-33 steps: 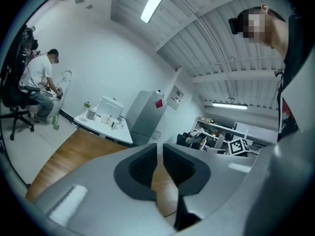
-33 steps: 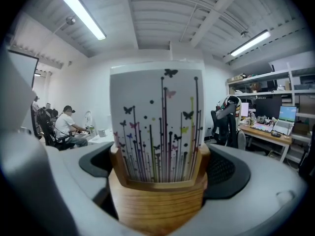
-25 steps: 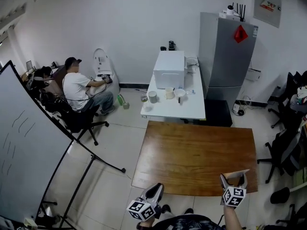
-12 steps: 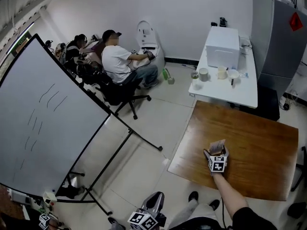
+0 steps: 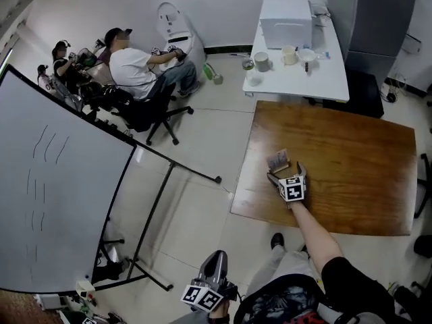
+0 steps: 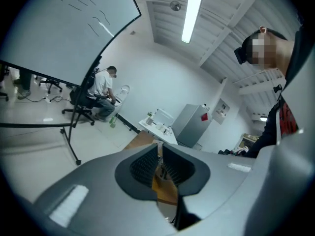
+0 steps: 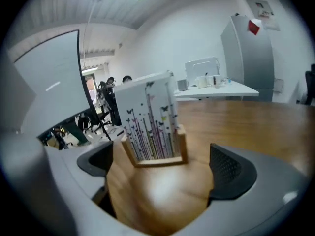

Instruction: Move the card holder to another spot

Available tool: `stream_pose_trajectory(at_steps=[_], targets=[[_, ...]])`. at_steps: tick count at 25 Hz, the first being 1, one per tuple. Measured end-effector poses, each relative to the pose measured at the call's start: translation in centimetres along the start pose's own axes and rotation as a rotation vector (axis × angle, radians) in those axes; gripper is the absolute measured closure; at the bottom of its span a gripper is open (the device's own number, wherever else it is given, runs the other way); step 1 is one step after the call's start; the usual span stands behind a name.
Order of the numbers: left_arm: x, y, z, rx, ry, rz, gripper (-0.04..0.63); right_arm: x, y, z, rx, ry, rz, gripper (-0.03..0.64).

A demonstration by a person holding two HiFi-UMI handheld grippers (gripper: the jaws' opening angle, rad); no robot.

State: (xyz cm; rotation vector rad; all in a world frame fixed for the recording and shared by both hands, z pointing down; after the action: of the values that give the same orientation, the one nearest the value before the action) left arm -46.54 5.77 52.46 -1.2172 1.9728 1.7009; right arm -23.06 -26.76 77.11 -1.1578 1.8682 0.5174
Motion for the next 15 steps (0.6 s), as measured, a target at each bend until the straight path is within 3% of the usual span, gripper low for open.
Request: stream_pose_trajectory(at_steps=[2,5,6,8,9,10,12,15], targets=[[0.2,-1.9,-2.4,-0.074,0.049,-0.022,0.568,-0.5,-1.9,7.0,0.009,-0.082,-0.127,0.035],[-0.3,-4.8,-6.0,-0.190,0.144,-0.087,0.568,-0.8,-5.6,22.5,-0.030,-0.217,-0.253,0.051],[-0.4,-5.4,-7.3,-0.221,0.170,-0.122,0.568,-0.7,-6.6,27.2,-0.038,-0.245,-0.269,0.079],[-0.1,-6.4,-9.9,-0.272,0.212,-0.186,0.568,-0.7,-7.9,34.3,-0.035,-0.271,-0.292,0.195],[0.2,-7.2,-11.0,-0.293,0.229,-0.202,0.568,-0.5,-8.4,37.3,-0.045,-0.278,-0.289,0.196],[0.3,-8.3,-12.0,-0.317,0.243,-0.211,0.568,-0.1,-9.1,40.4,-0.081,-0.289,-0.270,0.204],[-0.1,-10.7,-12.9,-0.371,0.264,-0.230,0.568,0.8,-10.8,47.5,-0.230,-0.345,-0.241,0.295],[-1.6,-13.4,-13.4,-0.437,0.295,-0.261,0.568,0.2,-12.9,56.1,-0.435,-0.466,-0.302,0.351]])
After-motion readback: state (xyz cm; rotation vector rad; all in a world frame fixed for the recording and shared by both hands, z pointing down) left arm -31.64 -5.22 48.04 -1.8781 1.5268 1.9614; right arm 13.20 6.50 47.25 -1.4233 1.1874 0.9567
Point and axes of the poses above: the fingertips, and each gripper's own axes: z backward along the fingers, y to its left, x out of its top, the point moved 6 cm from there along z, backward along the fingers, and after that the axes turned 11 degrees about z, right-handed, at the moved point
